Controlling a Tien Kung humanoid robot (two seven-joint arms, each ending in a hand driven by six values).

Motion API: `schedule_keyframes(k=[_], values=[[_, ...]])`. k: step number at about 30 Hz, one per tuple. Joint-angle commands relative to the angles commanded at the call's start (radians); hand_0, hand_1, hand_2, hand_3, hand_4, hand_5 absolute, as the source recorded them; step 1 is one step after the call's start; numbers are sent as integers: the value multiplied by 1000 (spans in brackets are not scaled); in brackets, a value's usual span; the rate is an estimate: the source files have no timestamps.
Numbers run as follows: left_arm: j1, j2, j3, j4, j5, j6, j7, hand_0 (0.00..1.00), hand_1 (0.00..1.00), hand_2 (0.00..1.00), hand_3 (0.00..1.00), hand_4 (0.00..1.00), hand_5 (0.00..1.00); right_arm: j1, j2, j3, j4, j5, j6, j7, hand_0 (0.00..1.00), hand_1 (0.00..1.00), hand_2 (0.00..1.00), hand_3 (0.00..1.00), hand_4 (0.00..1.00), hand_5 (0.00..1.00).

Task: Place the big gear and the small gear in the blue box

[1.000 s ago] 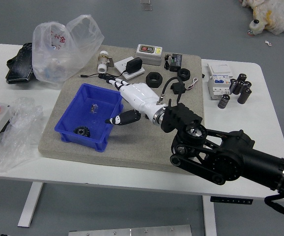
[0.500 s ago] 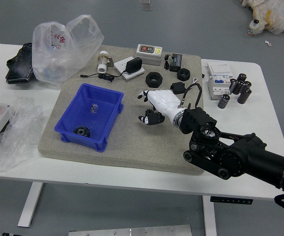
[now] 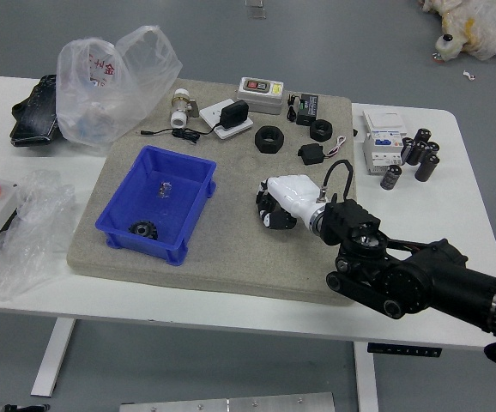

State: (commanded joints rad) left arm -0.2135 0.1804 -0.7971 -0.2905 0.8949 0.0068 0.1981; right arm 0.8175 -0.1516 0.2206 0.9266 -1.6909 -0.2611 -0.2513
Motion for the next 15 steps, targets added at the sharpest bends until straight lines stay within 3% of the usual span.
schedule_keyframes(k=[2, 3, 10, 14, 15], values=[[-1, 0, 0, 0, -1, 3, -4, 654, 616, 614, 639, 734, 446, 1, -2, -1, 5, -3, -9, 5, 232, 330, 430, 506, 154, 122], [-1, 0, -1, 0, -1, 4, -5, 650, 616, 613, 654, 738, 486, 1, -3, 0, 8, -4, -13, 7, 203, 280, 340, 391, 8, 2], [1, 0, -2, -1, 0, 9, -10, 649, 614, 613, 656, 739, 489, 20, -27, 52, 127, -65, -34, 13, 207, 278, 329, 369, 20, 2], [6, 0, -10, -2, 9, 7, -4, 649, 614, 613, 656, 739, 489, 49, 0, 58, 221, -130, -34, 0, 207, 278, 329, 369, 20, 2], [6, 0, -12, -2, 11, 6, -2, 648, 613, 612, 652, 739, 485, 56, 15, 53, 244, -144, -32, -5, 264, 382, 505, 515, 84, 89]])
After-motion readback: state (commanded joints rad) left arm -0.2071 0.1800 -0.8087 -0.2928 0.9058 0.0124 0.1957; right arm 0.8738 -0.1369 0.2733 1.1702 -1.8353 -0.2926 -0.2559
